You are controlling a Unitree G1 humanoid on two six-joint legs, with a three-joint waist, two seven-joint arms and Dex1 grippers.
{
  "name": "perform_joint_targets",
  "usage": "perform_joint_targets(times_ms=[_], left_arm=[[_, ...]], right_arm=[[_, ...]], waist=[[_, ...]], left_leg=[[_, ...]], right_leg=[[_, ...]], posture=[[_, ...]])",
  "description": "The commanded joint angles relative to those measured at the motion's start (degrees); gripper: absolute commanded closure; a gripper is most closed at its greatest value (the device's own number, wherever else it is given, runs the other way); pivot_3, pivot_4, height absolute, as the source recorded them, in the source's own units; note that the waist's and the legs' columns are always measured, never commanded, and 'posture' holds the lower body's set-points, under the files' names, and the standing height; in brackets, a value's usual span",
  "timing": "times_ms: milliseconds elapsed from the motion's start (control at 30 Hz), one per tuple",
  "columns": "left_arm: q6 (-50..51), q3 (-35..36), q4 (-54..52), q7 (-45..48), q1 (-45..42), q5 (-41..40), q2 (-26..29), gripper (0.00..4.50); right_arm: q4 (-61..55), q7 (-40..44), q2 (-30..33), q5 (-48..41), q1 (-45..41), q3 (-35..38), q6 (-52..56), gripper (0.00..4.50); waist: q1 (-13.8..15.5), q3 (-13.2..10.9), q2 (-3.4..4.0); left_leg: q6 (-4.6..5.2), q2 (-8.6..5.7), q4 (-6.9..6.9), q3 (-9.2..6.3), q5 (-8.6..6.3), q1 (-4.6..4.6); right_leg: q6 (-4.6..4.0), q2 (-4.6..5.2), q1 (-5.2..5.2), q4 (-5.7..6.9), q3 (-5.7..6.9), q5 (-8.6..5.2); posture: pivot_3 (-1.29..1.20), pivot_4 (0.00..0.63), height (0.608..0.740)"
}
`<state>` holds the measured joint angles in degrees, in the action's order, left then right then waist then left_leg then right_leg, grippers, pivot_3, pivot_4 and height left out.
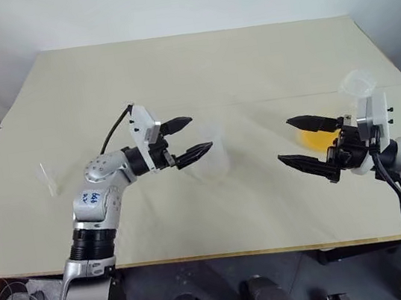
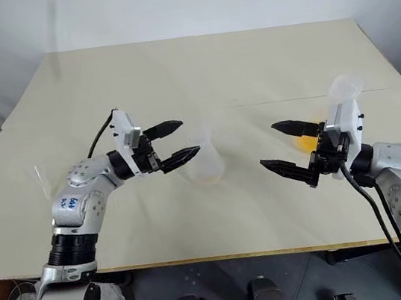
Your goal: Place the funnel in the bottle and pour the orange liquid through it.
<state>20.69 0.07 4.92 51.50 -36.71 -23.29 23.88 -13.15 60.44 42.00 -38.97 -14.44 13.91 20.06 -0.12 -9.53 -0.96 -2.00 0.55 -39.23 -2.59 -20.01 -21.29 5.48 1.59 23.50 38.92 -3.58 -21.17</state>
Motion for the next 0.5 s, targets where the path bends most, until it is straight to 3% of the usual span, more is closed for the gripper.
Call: perform_joint_targets(times_ms=[33,500], left_arm=[[-0.8,0.9,-1.9,1.2,-0.3,-0.9,1.0,0.01],[0.3,6.4,-12.7,2.3,6.8,-4.3,8.0,0.01]], right_arm=[[-0.5,0.0,-0.3,-0.1,-0.9,0.7,-1.1,0.0],[2.5,2.2,-0.4,0.7,-4.6,-0.7,-1.1,0.0]], waist=[[0.1,0.0,0.0],[-0.1,0.0,0.01]], left_leg=[[0.0,0.0,0.0,0.0,0.0,0.0],[0.01,0.01,0.06,0.0,-0.01,0.0]], right_leg=[[0.0,0.01,0.0,0.0,0.01,0.0],[0.0,0.02,0.01,-0.04,-0.01,0.0]], posture=[[0.0,0.15,0.74],[0.0,0.15,0.74]])
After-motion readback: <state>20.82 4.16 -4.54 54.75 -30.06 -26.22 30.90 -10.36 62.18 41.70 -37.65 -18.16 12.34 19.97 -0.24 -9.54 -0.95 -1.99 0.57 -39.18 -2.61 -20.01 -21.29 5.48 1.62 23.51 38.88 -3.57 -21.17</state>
